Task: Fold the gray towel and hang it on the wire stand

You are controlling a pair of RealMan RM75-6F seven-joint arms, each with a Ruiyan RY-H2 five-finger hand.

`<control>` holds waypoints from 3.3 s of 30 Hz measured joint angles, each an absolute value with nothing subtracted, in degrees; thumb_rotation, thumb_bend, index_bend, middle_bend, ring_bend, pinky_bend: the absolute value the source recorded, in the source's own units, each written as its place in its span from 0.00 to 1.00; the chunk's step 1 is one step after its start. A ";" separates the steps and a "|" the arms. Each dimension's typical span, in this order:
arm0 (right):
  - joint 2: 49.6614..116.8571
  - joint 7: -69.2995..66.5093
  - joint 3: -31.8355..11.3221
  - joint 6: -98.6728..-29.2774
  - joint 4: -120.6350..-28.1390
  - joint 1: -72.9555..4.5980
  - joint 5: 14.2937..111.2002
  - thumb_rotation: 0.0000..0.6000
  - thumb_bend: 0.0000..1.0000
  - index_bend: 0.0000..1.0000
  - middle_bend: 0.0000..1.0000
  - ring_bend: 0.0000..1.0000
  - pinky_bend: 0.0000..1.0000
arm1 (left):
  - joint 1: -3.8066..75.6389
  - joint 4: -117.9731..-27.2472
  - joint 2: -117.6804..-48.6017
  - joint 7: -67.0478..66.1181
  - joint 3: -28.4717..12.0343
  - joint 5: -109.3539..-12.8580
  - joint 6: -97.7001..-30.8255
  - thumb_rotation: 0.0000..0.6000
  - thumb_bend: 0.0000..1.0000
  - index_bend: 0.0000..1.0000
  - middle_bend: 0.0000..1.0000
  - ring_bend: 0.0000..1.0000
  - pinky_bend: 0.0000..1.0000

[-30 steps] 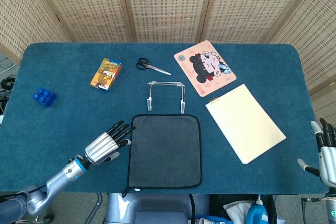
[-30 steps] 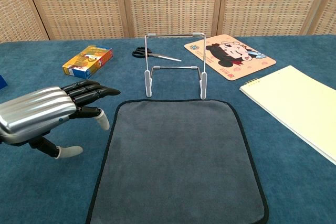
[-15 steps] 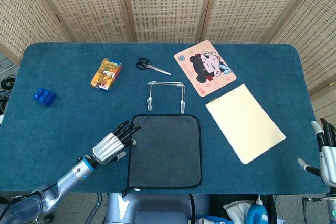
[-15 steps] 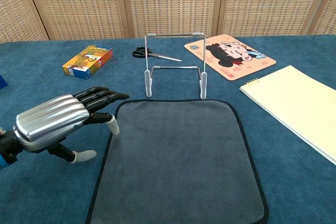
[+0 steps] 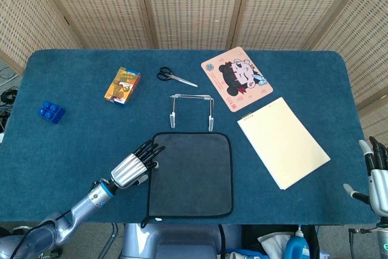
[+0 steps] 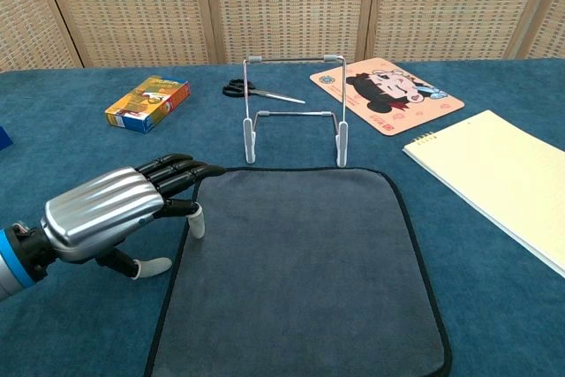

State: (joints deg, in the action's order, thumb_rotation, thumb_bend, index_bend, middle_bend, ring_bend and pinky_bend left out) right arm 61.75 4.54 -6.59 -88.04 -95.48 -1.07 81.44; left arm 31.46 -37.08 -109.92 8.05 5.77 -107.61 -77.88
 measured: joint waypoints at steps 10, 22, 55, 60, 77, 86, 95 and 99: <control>61.63 4.44 -6.58 -87.93 -95.54 -1.12 81.37 1.00 0.00 0.00 0.00 0.00 0.00 | 31.69 -33.62 -111.66 9.73 6.54 -106.53 -79.19 1.00 0.30 0.45 0.00 0.00 0.00; 61.38 4.30 -6.52 -88.21 -95.93 -0.95 81.45 1.00 0.00 0.00 0.00 0.00 0.00 | 32.60 -33.97 -112.39 8.91 7.84 -106.21 -79.72 1.00 0.41 0.47 0.00 0.00 0.00; 60.79 3.50 -6.23 -88.36 -96.54 -0.75 81.92 1.00 0.00 0.00 0.00 0.00 0.00 | 30.38 -34.73 -106.48 8.62 9.48 -103.73 -81.43 1.00 0.41 0.65 0.00 0.00 0.00; 60.67 3.47 -6.12 -88.34 -96.71 -0.71 82.02 1.00 0.00 0.00 0.00 0.00 0.00 | 29.34 -33.45 -105.08 9.89 10.13 -103.83 -82.93 1.00 0.41 0.65 0.00 0.00 0.00; 60.08 2.75 -5.95 -88.33 -97.26 -0.55 82.20 1.00 0.00 0.00 0.00 0.00 0.00 | 25.18 -28.95 -97.86 16.99 11.36 -102.06 -83.57 1.00 0.41 0.65 0.00 0.00 0.00; 59.79 2.42 -5.88 -88.27 -97.49 -0.50 82.28 1.00 0.00 0.00 0.00 0.00 0.00 | 24.82 -27.10 -97.87 16.87 11.13 -102.34 -86.26 1.00 0.41 0.64 0.00 0.00 0.00; 59.43 1.74 -5.88 -88.12 -97.60 -0.44 82.11 1.00 0.00 0.00 0.00 0.00 0.00 | 28.54 -33.81 -98.03 8.47 10.46 -105.43 -90.41 1.00 0.41 0.64 0.00 0.00 0.00; 59.22 1.27 -5.94 -87.97 -97.57 -0.45 81.95 1.00 0.00 0.00 0.00 0.00 0.00 | 30.65 -38.51 -97.94 3.24 10.22 -106.63 -89.46 1.00 0.41 0.64 0.00 0.00 0.00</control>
State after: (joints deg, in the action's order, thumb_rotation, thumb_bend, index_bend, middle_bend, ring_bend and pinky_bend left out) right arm 59.22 1.27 -5.94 -87.97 -97.57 -0.45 81.95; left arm 30.65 -38.51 -97.94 3.24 10.22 -106.63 -89.46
